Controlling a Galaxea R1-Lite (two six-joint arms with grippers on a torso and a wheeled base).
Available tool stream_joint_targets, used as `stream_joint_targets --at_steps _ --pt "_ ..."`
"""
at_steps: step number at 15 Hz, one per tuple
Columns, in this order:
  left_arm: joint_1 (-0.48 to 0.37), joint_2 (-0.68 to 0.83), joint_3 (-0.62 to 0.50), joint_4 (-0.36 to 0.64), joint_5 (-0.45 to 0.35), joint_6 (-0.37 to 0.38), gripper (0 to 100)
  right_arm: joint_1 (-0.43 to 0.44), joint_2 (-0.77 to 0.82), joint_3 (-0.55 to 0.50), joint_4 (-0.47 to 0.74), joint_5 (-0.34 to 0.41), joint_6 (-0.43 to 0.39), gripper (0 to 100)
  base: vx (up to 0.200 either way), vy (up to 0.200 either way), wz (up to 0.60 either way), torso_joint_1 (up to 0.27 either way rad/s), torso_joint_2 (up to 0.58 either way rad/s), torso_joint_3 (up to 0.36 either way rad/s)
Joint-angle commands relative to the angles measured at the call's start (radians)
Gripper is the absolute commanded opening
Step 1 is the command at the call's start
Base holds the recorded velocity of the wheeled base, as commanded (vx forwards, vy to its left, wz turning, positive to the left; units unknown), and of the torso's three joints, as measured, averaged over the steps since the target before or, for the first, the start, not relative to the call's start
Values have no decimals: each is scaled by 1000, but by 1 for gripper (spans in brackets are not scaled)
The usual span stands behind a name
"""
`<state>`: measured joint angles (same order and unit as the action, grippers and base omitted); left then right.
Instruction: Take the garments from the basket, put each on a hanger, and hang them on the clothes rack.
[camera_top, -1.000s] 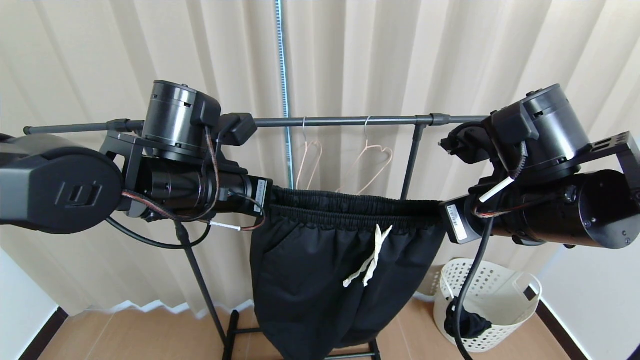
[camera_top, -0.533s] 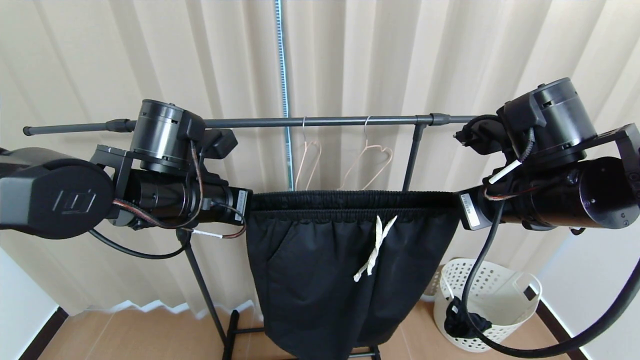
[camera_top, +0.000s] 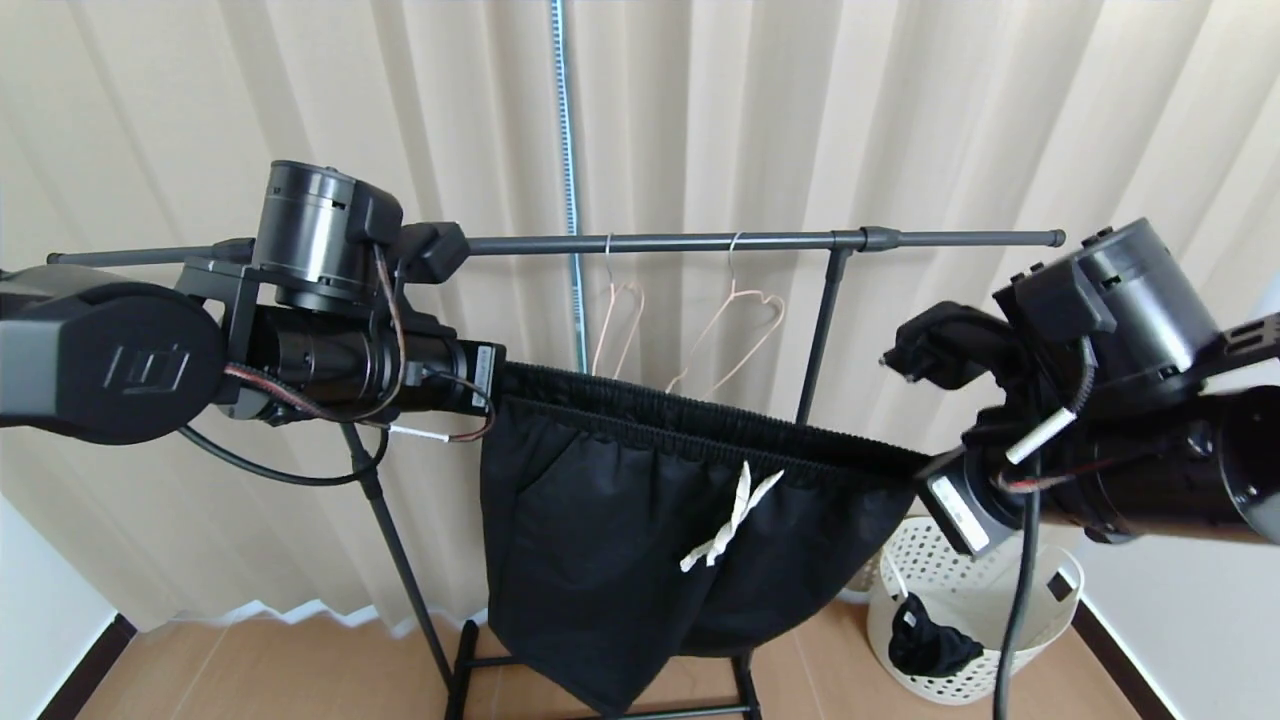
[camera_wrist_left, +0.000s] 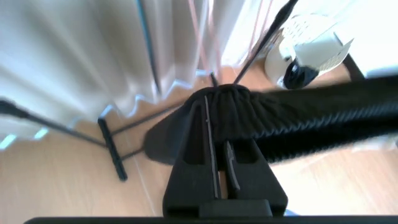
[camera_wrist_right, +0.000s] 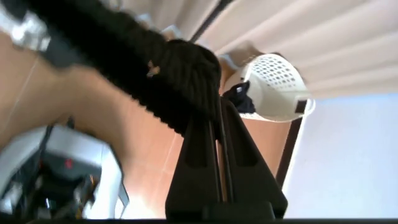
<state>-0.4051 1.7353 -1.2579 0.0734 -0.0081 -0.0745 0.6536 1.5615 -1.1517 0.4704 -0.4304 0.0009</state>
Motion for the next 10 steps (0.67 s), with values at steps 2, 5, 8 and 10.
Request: stream_joint_targets --at_steps 2,5,8,10 --pt "-29 87 -120 0 -1 -1 0 184 -97 38 112 94 -28 0 0 0 0 0 0 0" --pt "-67 194 -275 2 -9 -4 0 431 -81 30 114 151 80 0 0 0 0 0 0 0" --pt "-100 257 -387 3 -35 -5 0 604 31 -36 37 165 350 0 0 0 0 0 0 0" --pt "-126 277 -414 5 -58 -11 0 650 115 -98 -27 164 490 0 0 0 0 0 0 0"
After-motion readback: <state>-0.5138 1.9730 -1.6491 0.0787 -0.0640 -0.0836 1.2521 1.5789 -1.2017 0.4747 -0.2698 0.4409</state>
